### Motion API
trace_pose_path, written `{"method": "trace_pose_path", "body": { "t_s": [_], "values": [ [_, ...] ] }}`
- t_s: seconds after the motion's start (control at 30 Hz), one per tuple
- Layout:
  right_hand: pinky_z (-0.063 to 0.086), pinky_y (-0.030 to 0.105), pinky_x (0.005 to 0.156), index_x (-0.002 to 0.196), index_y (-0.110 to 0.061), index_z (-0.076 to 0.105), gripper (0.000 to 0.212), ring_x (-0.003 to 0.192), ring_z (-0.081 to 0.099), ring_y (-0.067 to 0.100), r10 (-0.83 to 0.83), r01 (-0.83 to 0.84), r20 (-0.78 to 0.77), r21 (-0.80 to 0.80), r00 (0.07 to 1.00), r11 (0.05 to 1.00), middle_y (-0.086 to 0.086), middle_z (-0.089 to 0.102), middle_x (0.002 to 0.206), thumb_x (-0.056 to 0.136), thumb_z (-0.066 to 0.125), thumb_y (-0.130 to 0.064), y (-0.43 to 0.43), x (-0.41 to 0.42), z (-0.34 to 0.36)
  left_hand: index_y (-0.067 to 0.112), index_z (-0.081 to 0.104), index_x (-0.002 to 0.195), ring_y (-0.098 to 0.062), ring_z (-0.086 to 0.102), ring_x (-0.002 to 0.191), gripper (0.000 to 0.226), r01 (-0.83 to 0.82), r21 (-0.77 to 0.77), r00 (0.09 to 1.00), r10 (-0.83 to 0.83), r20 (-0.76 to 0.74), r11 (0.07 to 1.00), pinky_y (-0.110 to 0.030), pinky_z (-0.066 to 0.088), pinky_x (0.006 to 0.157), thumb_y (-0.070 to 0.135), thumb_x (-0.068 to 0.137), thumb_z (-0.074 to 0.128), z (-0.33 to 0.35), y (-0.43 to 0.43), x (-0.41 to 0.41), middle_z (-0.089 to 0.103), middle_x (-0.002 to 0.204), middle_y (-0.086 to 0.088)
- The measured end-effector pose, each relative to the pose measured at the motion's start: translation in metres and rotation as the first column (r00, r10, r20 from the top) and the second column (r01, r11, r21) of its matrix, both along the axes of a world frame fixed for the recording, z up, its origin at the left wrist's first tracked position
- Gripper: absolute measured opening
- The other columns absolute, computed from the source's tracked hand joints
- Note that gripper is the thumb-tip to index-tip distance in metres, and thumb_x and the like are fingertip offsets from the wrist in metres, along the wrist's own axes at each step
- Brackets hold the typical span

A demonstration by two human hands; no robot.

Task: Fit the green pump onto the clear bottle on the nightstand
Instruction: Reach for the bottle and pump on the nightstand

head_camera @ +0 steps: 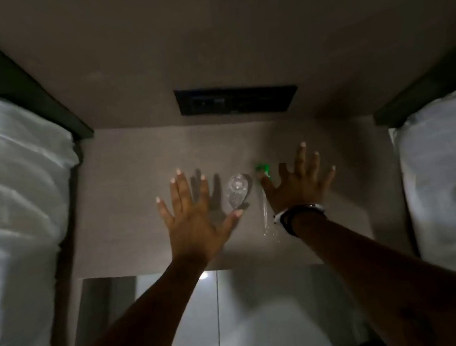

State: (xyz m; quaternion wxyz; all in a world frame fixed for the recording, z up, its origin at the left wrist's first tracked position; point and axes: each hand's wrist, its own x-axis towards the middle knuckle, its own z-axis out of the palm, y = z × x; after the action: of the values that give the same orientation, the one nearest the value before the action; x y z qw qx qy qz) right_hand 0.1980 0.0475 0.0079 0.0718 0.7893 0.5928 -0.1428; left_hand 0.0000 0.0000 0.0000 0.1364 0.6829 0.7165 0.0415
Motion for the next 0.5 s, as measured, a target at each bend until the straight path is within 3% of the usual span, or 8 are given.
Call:
{"method": "trace_pose_path", "body": {
  "t_s": [0.1,0.2,0.3,0.4,0.5],
  "values": [
    [-0.002,0.068,0.111,0.114,-0.025,0.064,0.064,0.145,0.003,0.041,0.021,-0.016,0.156,-0.031,0.987,0.999,0.008,0.004,0.162,0.085,0.028,-0.069,0.015,-0.003,-0.029,0.034,0.003,0.154,-0.033,-0.008,0.152,0.106,-0.043,0.081,0.995,0.036,0.092,0.996,-0.06,-0.011,0.113,0.095,0.071,0.027,-0.021,0.012,0.026,-0.009,0.165,-0.015],
    [-0.001,0.068,0.111,0.103,-0.025,0.07,0.06,0.146,0.005,0.04,0.005,0.009,0.193,-0.074,0.981,0.997,0.009,0.008,0.161,0.086,0.032,-0.067,0.018,-0.003,-0.052,0.039,0.004,0.153,-0.029,-0.016,0.15,0.104,-0.069,0.11,0.989,0.053,0.139,0.992,-0.057,-0.017,0.111,0.093,0.071,0.038,-0.033,0.021,0.041,-0.014,0.165,-0.012],
    [0.0,0.068,0.111,0.101,-0.029,0.07,0.048,0.145,0.009,0.039,-0.052,0.06,0.15,-0.047,0.987,0.997,0.009,0.014,0.16,0.085,0.039,-0.062,0.025,-0.002,-0.06,0.04,0.012,0.151,-0.027,-0.018,0.149,0.096,-0.094,0.104,0.983,0.076,0.169,0.99,-0.058,-0.016,0.112,0.087,0.074,0.044,-0.036,0.029,0.043,-0.013,0.165,-0.012],
    [0.004,0.069,0.11,0.095,-0.025,0.072,0.041,0.144,0.014,0.037,-0.096,0.1,0.125,-0.025,0.987,0.995,0.01,0.02,0.159,0.084,0.045,-0.054,0.035,-0.002,-0.058,0.042,0.027,0.146,-0.026,-0.013,0.15,0.084,-0.114,0.118,0.954,0.076,0.29,0.986,-0.057,-0.013,0.113,0.078,0.075,0.054,-0.035,0.031,0.044,-0.007,0.166,-0.013],
    [0.008,0.067,0.111,0.091,-0.027,0.071,0.032,0.143,0.018,0.034,-0.157,0.157,-0.024,-0.014,0.987,0.988,0.007,0.024,0.157,0.081,0.052,-0.051,0.039,-0.007,-0.049,0.044,0.038,0.14,-0.024,-0.011,0.149,0.075,-0.159,0.12,0.925,0.106,0.365,0.98,-0.057,-0.011,0.114,0.071,0.074,0.061,-0.033,0.027,0.046,-0.004,0.166,-0.011]
  ]
}}
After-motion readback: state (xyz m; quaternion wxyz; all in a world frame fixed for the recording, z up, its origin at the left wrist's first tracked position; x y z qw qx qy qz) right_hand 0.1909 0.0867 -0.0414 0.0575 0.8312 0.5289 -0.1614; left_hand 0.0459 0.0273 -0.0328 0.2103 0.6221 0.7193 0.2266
